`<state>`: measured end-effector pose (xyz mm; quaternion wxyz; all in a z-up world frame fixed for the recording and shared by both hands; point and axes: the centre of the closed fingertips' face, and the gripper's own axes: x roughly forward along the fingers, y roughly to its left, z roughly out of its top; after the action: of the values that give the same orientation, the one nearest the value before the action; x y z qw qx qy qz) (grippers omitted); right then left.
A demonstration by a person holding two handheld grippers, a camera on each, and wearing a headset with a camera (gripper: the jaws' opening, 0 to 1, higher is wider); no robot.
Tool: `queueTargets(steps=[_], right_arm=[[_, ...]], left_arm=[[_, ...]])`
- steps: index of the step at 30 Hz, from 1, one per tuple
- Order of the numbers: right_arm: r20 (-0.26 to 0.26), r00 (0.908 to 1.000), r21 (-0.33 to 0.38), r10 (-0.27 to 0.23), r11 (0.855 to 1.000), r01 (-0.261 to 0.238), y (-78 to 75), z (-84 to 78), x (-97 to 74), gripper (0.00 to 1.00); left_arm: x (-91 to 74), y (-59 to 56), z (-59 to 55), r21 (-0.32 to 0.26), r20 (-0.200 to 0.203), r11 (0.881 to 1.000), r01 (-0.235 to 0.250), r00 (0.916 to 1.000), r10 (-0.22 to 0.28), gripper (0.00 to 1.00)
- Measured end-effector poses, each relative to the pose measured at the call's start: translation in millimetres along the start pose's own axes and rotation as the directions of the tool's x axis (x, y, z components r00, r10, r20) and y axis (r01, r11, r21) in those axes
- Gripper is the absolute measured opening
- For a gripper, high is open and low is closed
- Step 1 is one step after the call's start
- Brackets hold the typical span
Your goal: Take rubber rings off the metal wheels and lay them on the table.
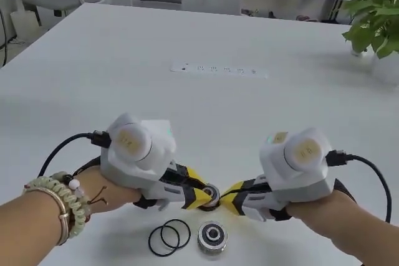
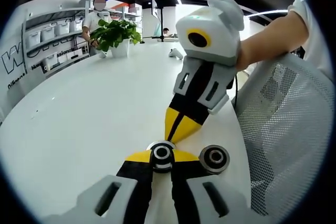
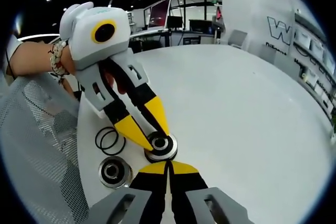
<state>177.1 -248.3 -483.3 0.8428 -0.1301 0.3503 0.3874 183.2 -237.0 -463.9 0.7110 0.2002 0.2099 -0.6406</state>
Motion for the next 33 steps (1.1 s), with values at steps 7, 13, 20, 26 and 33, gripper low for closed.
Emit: queueTargets(steps=[7,13,20,26,33], right_arm=[[0.088,0.9961,0.217,0.004,0.976,-0.023,-7.5,12.8,-5.6,0.00],[0.081,0.9966,0.262,0.012,0.965,-0.033,-5.8,12.2,-5.8,0.00],[0.091,0.9957,0.302,0.018,0.952,-0.045,-3.0,13.6,-7.2,0.00],[0.093,0.9955,0.307,0.018,0.951,-0.046,-1.3,14.6,-7.2,0.00],[0.083,0.9966,0.297,0.005,0.954,-0.030,-1.5,13.1,-6.3,0.00]], left_arm=[[0.1,0.8,0.3,0.002,-0.001,1.000,-0.003,1.0000,0.003,0.07],[0.6,1.2,0.5,0.012,-0.001,1.000,-0.005,1.0000,0.005,0.07],[0.9,2.0,0.6,0.016,0.004,1.000,-0.008,1.0000,0.008,0.07],[1.1,1.8,0.4,0.013,0.006,1.000,-0.011,0.9999,0.011,0.07],[0.5,1.6,-0.4,-0.009,0.035,1.000,-0.017,0.9992,0.017,0.07]])
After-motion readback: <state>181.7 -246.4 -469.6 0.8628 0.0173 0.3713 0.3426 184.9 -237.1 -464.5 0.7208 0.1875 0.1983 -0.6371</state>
